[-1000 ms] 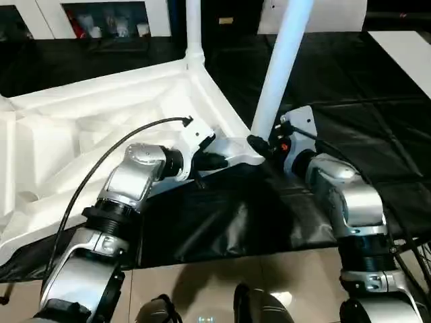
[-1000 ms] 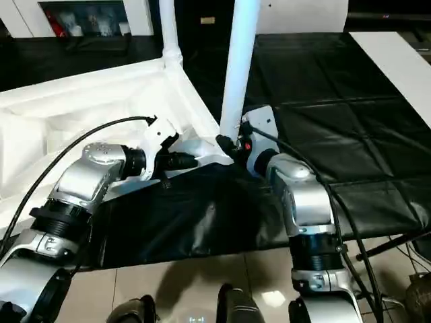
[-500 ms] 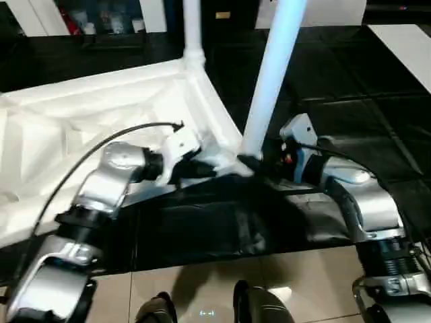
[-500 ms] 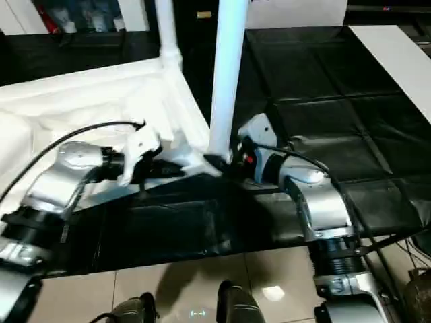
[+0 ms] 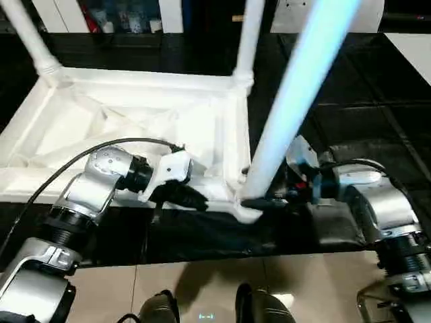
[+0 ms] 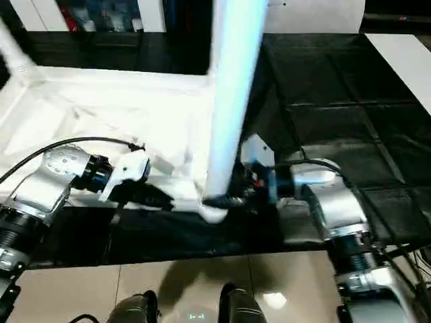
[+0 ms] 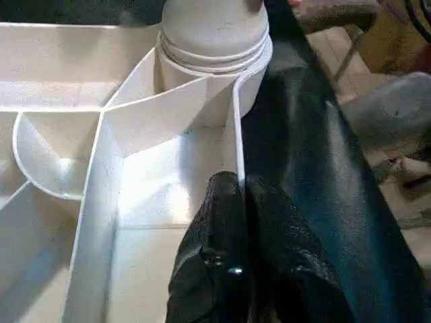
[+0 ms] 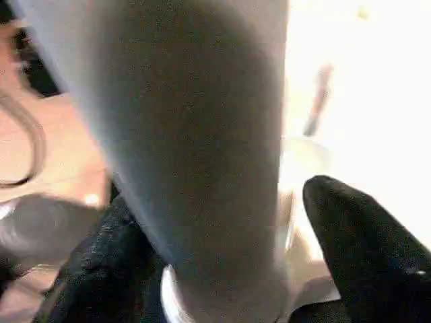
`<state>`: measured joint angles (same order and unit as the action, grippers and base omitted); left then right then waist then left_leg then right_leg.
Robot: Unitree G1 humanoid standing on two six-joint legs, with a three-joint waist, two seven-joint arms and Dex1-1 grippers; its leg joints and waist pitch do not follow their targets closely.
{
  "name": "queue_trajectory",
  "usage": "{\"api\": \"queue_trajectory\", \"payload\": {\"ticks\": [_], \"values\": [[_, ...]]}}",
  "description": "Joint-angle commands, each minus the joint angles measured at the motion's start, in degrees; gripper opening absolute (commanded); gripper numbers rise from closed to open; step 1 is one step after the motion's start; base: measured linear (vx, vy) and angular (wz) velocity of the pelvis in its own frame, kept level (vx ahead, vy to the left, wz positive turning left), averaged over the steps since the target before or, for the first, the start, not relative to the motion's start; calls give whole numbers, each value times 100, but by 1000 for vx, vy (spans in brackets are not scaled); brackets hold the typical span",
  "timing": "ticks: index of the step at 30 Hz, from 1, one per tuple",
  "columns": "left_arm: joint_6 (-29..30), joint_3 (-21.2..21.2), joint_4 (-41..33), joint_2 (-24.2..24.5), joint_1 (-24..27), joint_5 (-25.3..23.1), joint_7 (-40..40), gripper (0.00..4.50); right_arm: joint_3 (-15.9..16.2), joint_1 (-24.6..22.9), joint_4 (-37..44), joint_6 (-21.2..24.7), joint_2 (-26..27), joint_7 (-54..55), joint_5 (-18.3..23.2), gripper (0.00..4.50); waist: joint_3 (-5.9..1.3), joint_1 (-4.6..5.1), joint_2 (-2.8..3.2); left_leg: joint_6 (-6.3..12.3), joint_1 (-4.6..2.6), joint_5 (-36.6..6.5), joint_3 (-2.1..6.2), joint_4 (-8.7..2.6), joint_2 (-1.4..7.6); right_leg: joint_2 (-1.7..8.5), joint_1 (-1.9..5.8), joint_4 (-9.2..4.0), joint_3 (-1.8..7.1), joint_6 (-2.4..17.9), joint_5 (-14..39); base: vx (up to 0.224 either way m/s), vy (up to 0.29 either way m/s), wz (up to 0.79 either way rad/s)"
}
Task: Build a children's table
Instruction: Rotate leg to tighten
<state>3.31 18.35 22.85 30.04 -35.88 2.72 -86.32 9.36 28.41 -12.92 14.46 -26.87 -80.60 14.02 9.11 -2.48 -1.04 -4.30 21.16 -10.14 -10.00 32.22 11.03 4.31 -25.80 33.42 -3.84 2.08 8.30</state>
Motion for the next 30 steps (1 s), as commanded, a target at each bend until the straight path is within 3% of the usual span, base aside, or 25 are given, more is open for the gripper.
{"api": "queue_trajectory", "payload": {"ticks": [1, 3, 5, 12, 21, 25, 28, 30], "values": [[-114, 407, 21, -3, 52, -97, -382, 0, 71, 41, -45, -55, -53, -241, 89, 314, -448, 11, -43, 810, -33, -507, -25, -277, 190, 338, 462, -266, 294, 1490, 982, 0, 0, 0], [-143, 414, 30, 0, 44, -90, -433, 0, 131, 48, -55, -28, -83, -354, 123, 314, -444, 2, -52, 774, -27, -578, -25, -275, 187, 337, 457, -282, 293, 1461, 1116, 0, 0, 0], [-179, 433, 43, 8, 31, -76, -479, 0, 191, 65, -98, -33, -112, -472, 159, 285, -448, -5, -52, 744, -30, -600, -20, -277, 183, 338, 459, -288, 291, 1417, 1216, 0, 0, 0], [-240, 449, 90, -4, -17, -68, -573, 0, 294, 159, -257, 46, -145, -780, 214, 225, -459, -20, -57, 795, -25, -460, -23, -262, 177, 324, 454, -262, 288, 1452, 1020, 0, 0, 0], [-203, 411, 123, -39, -3, -36, -519, 0, 360, 187, -268, 213, -177, -914, 327, 211, -454, -36, -68, 799, -25, -440, -23, -260, 175, 322, 458, -259, 286, 1436, 1046, 0, 0, 0], [159, 228, 4, -223, 51, 141, -178, 0, 201, 35, 21, 722, -43, -594, 564, 211, -444, -54, -53, 794, -32, -429, -24, -264, 181, 318, 454, -262, 288, 1449, 1054, 0, 0, 0], [419, 139, -86, -384, 64, 139, 245, 0, 49, -62, 252, 1129, 223, 148, 573, 211, -418, -58, -71, 702, -16, -569, -19, -277, 166, 320, 449, -308, 284, 1340, 1368, 0, 0, 0], [835, 39, -94, -625, 20, 64, 814, 0, 14, -99, 372, 1250, 544, 921, 355, 211, -377, -38, -31, 476, -23, -886, 1, -298, 144, 340, 421, -389, 287, 1100, 2113, 0, 0, 0]]}}
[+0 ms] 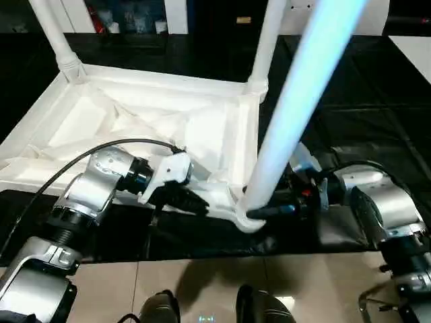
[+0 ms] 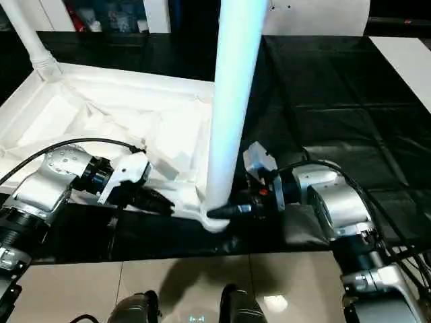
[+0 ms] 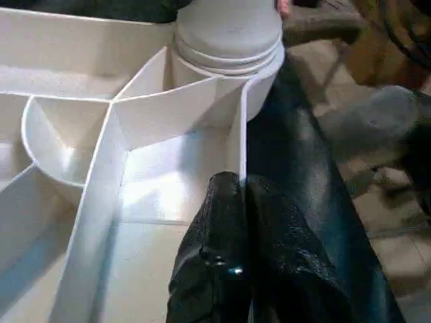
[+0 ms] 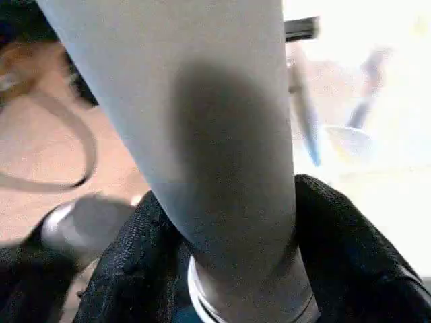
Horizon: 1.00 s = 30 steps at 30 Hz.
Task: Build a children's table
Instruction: Rotate leg to tighten
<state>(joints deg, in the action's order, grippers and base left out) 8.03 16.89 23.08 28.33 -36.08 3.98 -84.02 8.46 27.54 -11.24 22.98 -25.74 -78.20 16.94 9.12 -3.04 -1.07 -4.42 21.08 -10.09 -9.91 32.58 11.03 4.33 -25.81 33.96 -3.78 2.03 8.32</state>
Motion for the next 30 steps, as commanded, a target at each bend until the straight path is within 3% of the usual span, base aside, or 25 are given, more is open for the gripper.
{"api": "queue_trajectory", "payload": {"ticks": [1, 4, 7, 9, 10, 13, 14, 16, 19, 20, 24, 30], "values": [[363, 186, -116, -454, 39, -62, 584, 0, 104, -12, 205, 398, 432, 680, 63, 211, -365, 40, -44, 427, -6, -948, -6, -340, 136, 323, 414, -463, 279, 1034, 2275, 0, 0, 0], [962, 9, -36, -956, -87, -133, 1487, 0, -40, 109, 229, 881, 1185, 2156, -282, 211, -320, 138, -57, 155, 21, -1139, 56, -378, 63, 326, 417, -582, 236, 536, 3372, 0, 0, 0], [1155, -63, 33, -1158, -158, -185, 1859, 0, -112, 185, 216, 1048, 1518, 2724, -388, 211, -339, 217, -48, 139, 36, -1124, 77, -388, 45, 323, 424, -619, 218, 362, 3482, 0, 0, 0], [1532, -264, 251, -1569, -362, -263, 2681, 0, -240, 379, 83, 1368, 2137, 3772, -573, 210, -355, 277, -13, 166, 6, -1043, 63, -380, 56, 295, 381, -588, 222, 513, 3061, 0, 0, 0], [1641, -345, 316, -1695, -441, -286, 2947, 0, -259, 444, 16, 1402, 2322, 4089, -656, 209, -359, 284, -28, 177, 1, -1039, 55, -383, 54, 288, 378, -597, 224, 542, 2984, 0, 0, 0], [1765, -436, 358, -1824, -523, -340, 3227, 0, -268, 504, -43, 1408, 2517, 4424, -774, 209, -378, 286, -7, 259, -29, -962, 37, -380, 78, 284, 378, -546, 247, 765, 2360, 0, 0, 0], [1803, -457, 340, -1855, -561, -415, 3331, 0, -273, 529, -83, 1414, 2625, 4618, -872, 209, -398, 289, -2, 329, -6, -827, 37, -377, 85, 279, 418, -496, 248, 903, 1914, 0, 0, 0], [1832, -448, 292, -1848, -562, -460, 3349, 0, -255, 532, -100, 1356, 2663, 4723, -967, 209, -402, 298, -6, 407, 9, -754, 29, -375, 82, 284, 435, -481, 243, 1020, 1653, 0, 0, 0], [1859, -367, 153, -1771, -512, -531, 3251, 0, -201, 501, -93, 1165, 2659, 4731, -1049, 209, -393, 292, 0, 452, 5, -779, 14, -375, 81, 299, 441, -495, 250, 1067, 1645, 0, 0, 0], [1844, -317, 108, -1717, -482, -561, 3201, 0, -214, 482, -77, 1115, 2651, 4728, -1063, 260, -381, 292, 4, 451, 7, -827, 17, -385, 88, 301, 439, -505, 250, 1054, 1736, 0, 0, 0], [1682, -201, -43, -1463, -335, -506, 2821, 0, -258, 391, 33, 861, 2454, 4552, -1052, 295, -372, 311, 25, 388, 0, -960, 27, -400, 104, 306, 430, -514, 254, 1021, 1853, 0, 0, 0], [878, -86, -96, -985, -90, -413, 1790, 0, -273, 252, 198, 272, 1734, 3368, -849, 347, -400, 355, 27, 595, 30, -706, 19, -371, 103, 307, 491, -435, 268, 1274, 1037, 0, 0, 0]]}}
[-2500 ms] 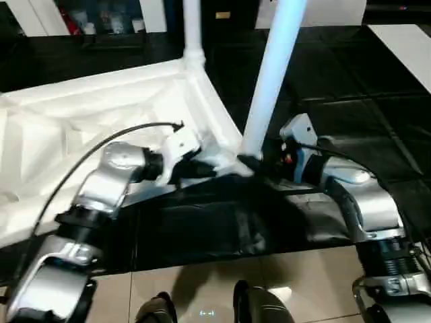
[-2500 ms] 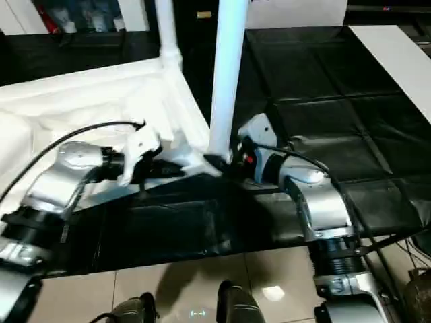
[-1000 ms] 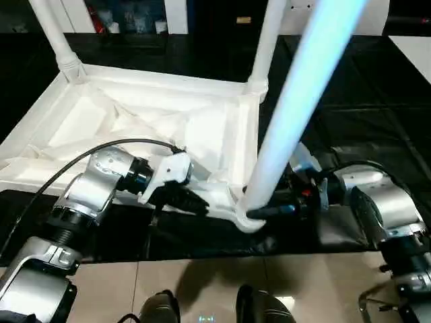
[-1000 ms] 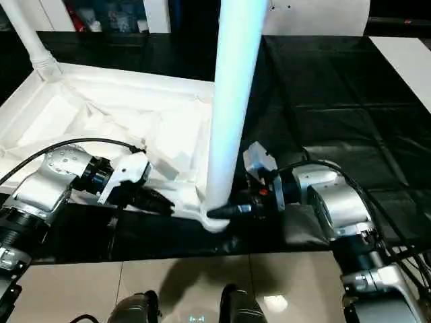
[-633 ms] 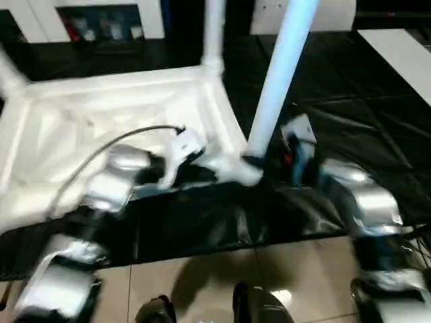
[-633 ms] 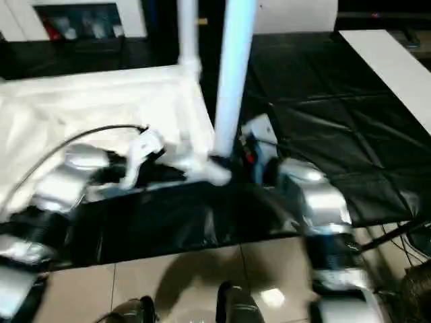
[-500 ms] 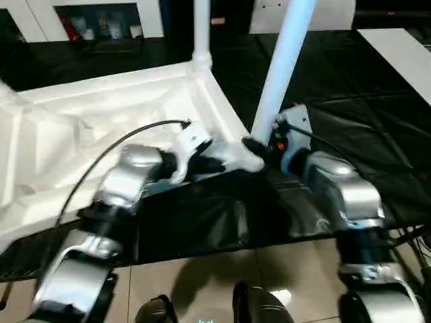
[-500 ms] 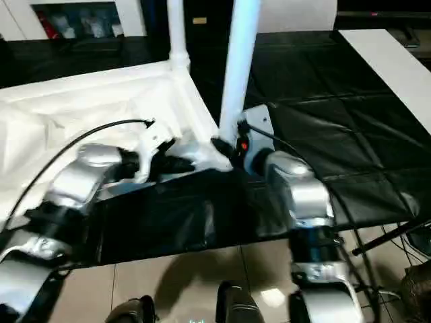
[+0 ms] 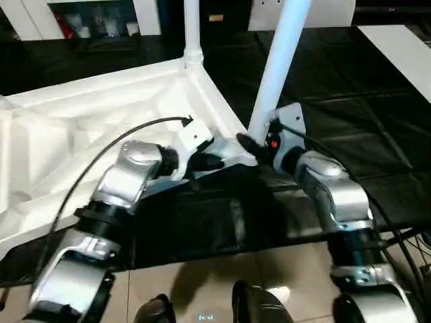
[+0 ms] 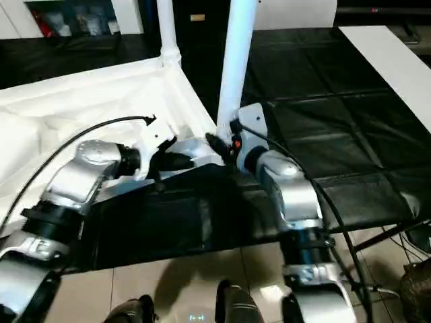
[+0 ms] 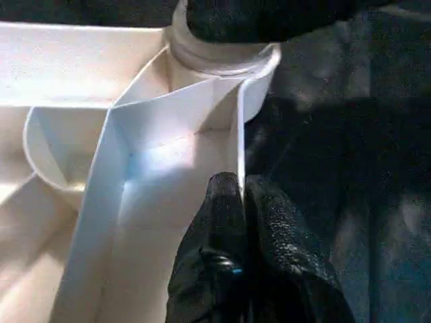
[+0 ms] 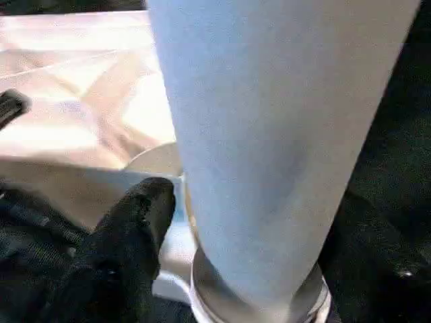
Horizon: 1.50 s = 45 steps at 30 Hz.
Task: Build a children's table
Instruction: Rotate leg to tighten
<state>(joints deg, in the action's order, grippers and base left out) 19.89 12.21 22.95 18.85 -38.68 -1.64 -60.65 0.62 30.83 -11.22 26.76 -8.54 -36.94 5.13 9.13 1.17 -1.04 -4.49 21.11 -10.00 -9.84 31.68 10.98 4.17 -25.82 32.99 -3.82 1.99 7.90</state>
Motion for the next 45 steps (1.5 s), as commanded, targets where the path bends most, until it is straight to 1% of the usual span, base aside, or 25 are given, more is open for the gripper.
{"api": "queue_trajectory", "payload": {"ticks": [1, 3, 4, 5, 6, 8, 10, 12, 13, 14, 15, 17, 18, 20, 21, 24, 27, 33, 36, 37, 38, 39, 41, 42, 45], "values": [[-378, 397, -91, -1, 186, 164, -636, 0, 519, -88, 200, -131, -57, -858, 340, 347, -404, -66, 21, 648, 33, -685, 10, -278, 103, 324, 503, -332, 274, 1312, 988, 0, 0, 0], [-519, 440, -104, 92, 220, 196, -837, 0, 556, -118, 205, -222, -241, -1113, 338, 375, -410, -79, 30, 774, -5, -523, -11, -267, 127, 316, 479, -292, 282, 1484, 639, 0, 0, 0], [-568, 476, -97, 151, 228, 195, -904, 0, 581, -139, 202, -297, -338, -1259, 333, 375, -415, -86, 29, 788, -6, -492, -12, -263, 128, 315, 486, -279, 281, 1515, 593, 0, 0, 0], [-742, 550, -64, 264, 242, 186, -1082, 0, 617, -180, 212, -377, -527, -1556, 356, 398, -402, -103, 28, 807, -10, -519, -16, -266, 140, 320, 479, -281, 283, 1538, 616, 0, 0, 0], [-786, 569, -56, 303, 248, 193, -1160, 0, 629, -194, 215, -408, -600, -1676, 374, 398, -399, -126, 26, 799, -15, -545, -7, -269, 137, 314, 489, -286, 275, 1516, 678, 0, 0, 0], [-1042, 649, -10, 497, 282, 252, -1626, 0, 694, -260, 211, -575, -1001, -2326, 487, 398, -381, -165, 28, 808, -39, -696, -16, -278, 155, 321, 478, -304, 283, 1477, 910, 0, 0, 0], [-1210, 696, 32, 623, 293, 269, -1943, 0, 755, -254, 148, -706, -1244, -2713, 522, 398, -376, -181, 37, 771, -41, -746, -15, -285, 170, 325, 459, -306, 281, 1503, 985, 0, 0, 0], [-1302, 731, 57, 686, 297, 257, -2081, 0, 784, -246, 115, -762, -1346, -2891, 542, 398, -373, -215, 33, 679, -47, -855, -16, -290, 176, 337, 458, -318, 286, 1433, 1219, 0, 0, 0], [-1361, 770, 71, 751, 302, 245, -2206, 0, 800, -241, 93, -793, -1436, -3089, 588, 398, -377, -231, 41, 672, -52, -870, -14, -287, 178, 336, 452, -316, 282, 1425, 1243, 0, 0, 0], [-1490, 854, 104, 866, 303, 250, -2453, 0, 822, -232, 53, -917, -1586, -3472, 687, 398, -370, -252, 26, 673, -59, -870, -23, -288, 186, 333, 444, -323, 287, 1420, 1262, 0, 0, 0], [-1502, 866, 105, 880, 301, 250, -2480, 0, 829, -233, 52, -926, -1607, -3528, 701, 398, -375, -296, 27, 677, -64, -860, -31, -283, 188, 337, 439, -316, 292, 1415, 1272, 0, 0, 0], [-1600, 970, 113, 990, 281, 279, -2742, 0, 913, -245, 38, -1055, -1805, -4071, 864, 398, -372, -328, 16, 697, -56, -843, -34, -282, 195, 335, 437, -301, 290, 1432, 1234, 0, 0, 0], [-1600, 970, 113, 990, 281, 279, -2742, 0, 913, -245, 38, -1055, -1805, -4071, 864, 398, -374, -343, 20, 708, -57, -824, -35, -283, 198, 340, 437, -301, 290, 1438, 1221, 0, 0, 0], [-1649, 987, 123, 1030, 258, 308, -2905, 0, 956, -207, -34, -1067, -1883, -4303, 952, 398, -373, -352, -15, 708, -43, -776, -36, -280, 198, 339, 439, -298, 292, 1434, 1212, 0, 0, 0], [-1674, 993, 124, 1049, 246, 325, -2993, 0, 969, -175, -94, -1088, -1906, -4399, 977, 372, -375, -364, -2, 705, -40, -774, -31, -280, 194, 349, 441, -303, 289, 1430, 1274, 0, 0, 0], [-1730, 1027, 130, 1070, 227, 315, -3081, 0, 993, -109, -219, -1140, -1910, -4530, 993, 360, -375, -365, -33, 696, -25, -737, -29, -277, 188, 348, 441, -302, 283, 1398, 1308, 0, 0, 0], [-1810, 1076, 154, 1086, 208, 324, -3149, 0, 1058, -40, -336, -1146, -1913, -4722, 1065, 339, -379, -367, -39, 692, -33, -711, -31, -273, 185, 344, 438, -305, 285, 1375, 1365, 0, 0, 0], [-1824, 1097, 141, 1074, 209, 332, -3177, 0, 1142, -13, -345, -1057, -1924, -4915, 1133, 288, -383, -369, -39, 754, -28, -614, -31, -268, 187, 337, 441, -285, 276, 1401, 1227, 0, 0, 0], [-1847, 1091, 161, 1069, 201, 329, -3184, 0, 1159, 3, -365, -1011, -1936, -5023, 1155, 275, -382, -374, -39, 736, -23, -653, -29, -269, 184, 343, 444, -299, 275, 1372, 1346, 0, 0, 0], [-1852, 1087, 165, 1068, 200, 326, -3184, 0, 1163, 3, -364, -992, -1942, -5051, 1165, 253, -379, -377, -40, 724, -27, -677, -29, -271, 183, 344, 441, -309, 275, 1351, 1412, 0, 0, 0], [-1846, 1078, 167, 1066, 201, 326, -3181, 0, 1171, 0, -353, -957, -1951, -5072, 1174, 245, -373, -382, -26, 717, -29, -688, -28, -274, 187, 344, 435, -310, 277, 1346, 1434, 0, 0, 0], [-1845, 1071, 177, 1062, 198, 332, -3171, 0, 1182, 1, -353, -946, -1959, -5088, 1194, 245, -374, -386, -31, 708, -30, -692, -28, -275, 188, 341, 435, -312, 277, 1341, 1444, 0, 0, 0], [-1779, 1027, 183, 1025, 206, 386, -3107, 0, 1179, -30, -281, -801, -1954, -5072, 1302, 225, -380, -393, -43, 689, -32, -691, -28, -274, 185, 343, 438, -310, 278, 1329, 1466, 0, 0, 0], [-1767, 1019, 182, 1018, 208, 395, -3097, 0, 1176, -37, -267, -778, -1951, -5066, 1319, 225, -380, -398, -35, 687, -33, -686, -27, -275, 185, 343, 438, -310, 278, 1333, 1466, 0, 0, 0], [-1489, 870, 89, 875, 254, 499, -2783, 0, 1102, -156, 3, -355, -1842, -4803, 1513, 218, -385, -407, -26, 676, -31, -655, -27, -274, 185, 339, 442, -309, 277, 1349, 1412, 0, 0, 0]]}}
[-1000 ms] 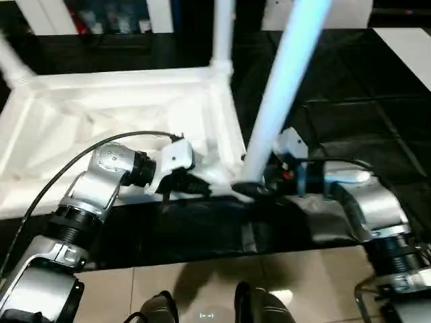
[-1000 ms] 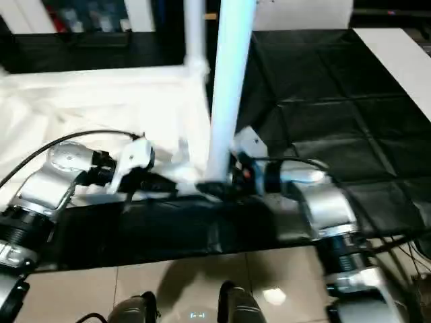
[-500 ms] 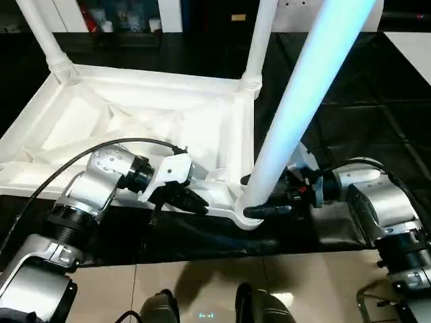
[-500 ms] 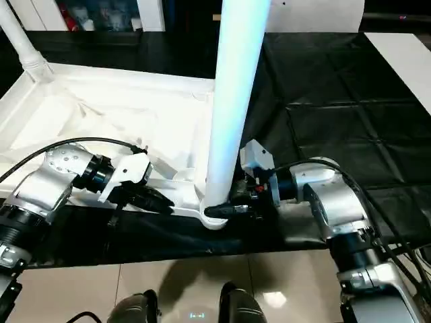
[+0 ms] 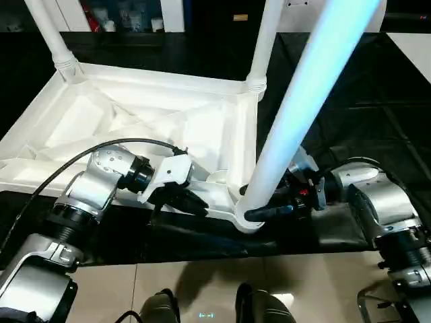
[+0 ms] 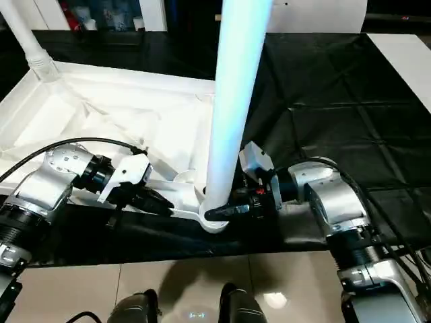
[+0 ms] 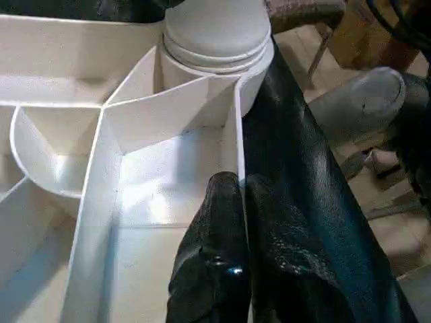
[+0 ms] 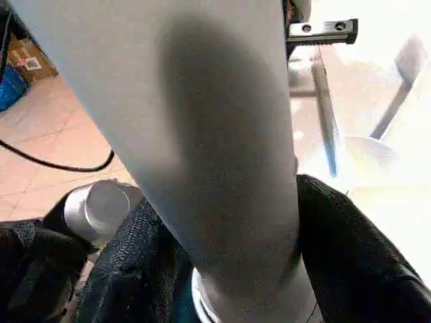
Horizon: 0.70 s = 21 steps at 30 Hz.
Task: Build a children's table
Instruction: Rotate leg to tighten
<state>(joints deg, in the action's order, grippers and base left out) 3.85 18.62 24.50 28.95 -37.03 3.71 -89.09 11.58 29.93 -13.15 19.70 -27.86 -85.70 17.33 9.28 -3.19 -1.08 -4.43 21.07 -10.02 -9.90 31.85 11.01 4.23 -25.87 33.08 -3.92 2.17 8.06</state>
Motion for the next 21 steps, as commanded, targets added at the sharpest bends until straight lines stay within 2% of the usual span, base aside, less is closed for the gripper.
{"api": "queue_trajectory", "payload": {"ticks": [1, 3, 4, 5, 6, 7, 8, 9, 10, 11, 13, 14, 16, 19, 20, 21], "values": [[175, 195, -90, -181, 100, -25, 163, 0, -17, -89, 251, 474, 144, 214, 298, 218, -401, 26, -26, 664, -24, -656, -25, -291, 180, 330, 449, -322, 290, 1322, 1395, 0, 0, 0], [225, 162, -114, -226, 110, -16, 260, 0, -40, -109, 302, 601, 199, 361, 294, 218, -385, 25, -34, 597, -25, -782, -19, -304, 175, 334, 439, -353, 283, 1239, 1686, 0, 0, 0], [511, 70, -196, -363, 127, -13, 595, 0, -86, -140, 360, 659, 414, 821, 184, 218, -371, 29, -22, 530, -23, -883, -16, -311, 169, 341, 429, -386, 283, 1170, 1933, 0, 0, 0], [573, 50, -208, -397, 126, -20, 677, 0, -96, -143, 366, 677, 468, 943, 146, 218, -360, 45, -30, 481, -14, -927, -11, -320, 168, 340, 430, -393, 284, 1120, 2070, 0, 0, 0], [721, 8, -231, -481, 119, -41, 874, 0, -117, -140, 361, 685, 610, 1263, 28, 218, -359, 49, -34, 414, -22, -1030, 7, -325, 147, 353, 426, -437, 270, 980, 2443, 0, 0, 0], [995, -79, -263, -656, 97, -42, 1215, 0, -159, -108, 327, 799, 884, 1836, -148, 218, -357, 63, -45, 375, -22, -1024, 8, -329, 144, 353, 418, -445, 279, 918, 2542, 0, 0, 0], [1344, -162, -281, -871, 42, -47, 1593, 0, -224, -46, 274, 935, 1263, 2550, -323, 217, -335, 89, -29, 274, -21, -1053, 18, -349, 140, 340, 395, -470, 276, 846, 2740, 0, 0, 0], [1468, -186, -283, -947, 18, -59, 1732, 0, -250, -22, 257, 987, 1406, 2804, -375, 217, -332, 130, -38, 162, -10, -1103, 46, -361, 116, 351, 404, -492, 256, 730, 3034, 0, 0, 0], [1547, -219, -236, -1046, -31, -118, 1956, 0, -257, -3, 263, 1055, 1563, 3027, -412, 217, -345, 160, -40, 136, 3, -1108, 57, -363, 103, 357, 428, -498, 248, 664, 3139, 0, 0, 0], [1599, -240, -206, -1110, -63, -155, 2112, 0, -255, 6, 283, 1121, 1658, 3170, -428, 217, -347, 191, -41, 133, 4, -1102, 62, -366, 95, 351, 416, -518, 247, 571, 3213, 0, 0, 0], [1774, -373, -57, -1356, -196, -205, 2638, 0, -302, 53, 278, 1319, 2010, 3699, -480, 216, -362, 239, -58, 252, -11, -1095, 40, -347, 97, 344, 393, -526, 266, 596, 3007, 0, 0, 0], [1896, -454, 9, -1491, -268, -223, 2921, 0, -332, 85, 270, 1422, 2207, 4035, -525, 215, -358, 272, -52, 274, 10, -1044, 38, -345, 86, 328, 394, -511, 262, 635, 2890, 0, 0, 0], [2136, -663, 153, -1762, -427, -309, 3625, 0, -391, 172, 185, 1554, 2616, 4713, -656, 213, -370, 291, -43, 276, 7, -954, 24, -331, 67, 320, 384, -513, 257, 649, 2794, 0, 0, 0], [2238, -724, 167, -1828, -467, -340, 3823, 0, -412, 194, 165, 1593, 2727, 4878, -676, 213, -383, 287, -37, 331, 2, -880, 22, -332, 74, 314, 397, -490, 258, 689, 2555, 0, 0, 0], [2375, -814, 159, -1955, -536, -485, 4211, 0, -445, 247, 87, 1629, 2962, 5264, -876, 212, -388, 293, -36, 398, 15, -815, 20, -331, 79, 307, 414, -466, 259, 756, 2296, 0, 0, 0], [2465, -812, 118, -2024, -557, -561, 4351, 0, -443, 279, 2, 1625, 3108, 5545, -1019, 212, -392, 316, -29, 385, 21, -742, 14, -328, 89, 302, 405, -436, 267, 846, 2060, 0, 0, 0]]}}
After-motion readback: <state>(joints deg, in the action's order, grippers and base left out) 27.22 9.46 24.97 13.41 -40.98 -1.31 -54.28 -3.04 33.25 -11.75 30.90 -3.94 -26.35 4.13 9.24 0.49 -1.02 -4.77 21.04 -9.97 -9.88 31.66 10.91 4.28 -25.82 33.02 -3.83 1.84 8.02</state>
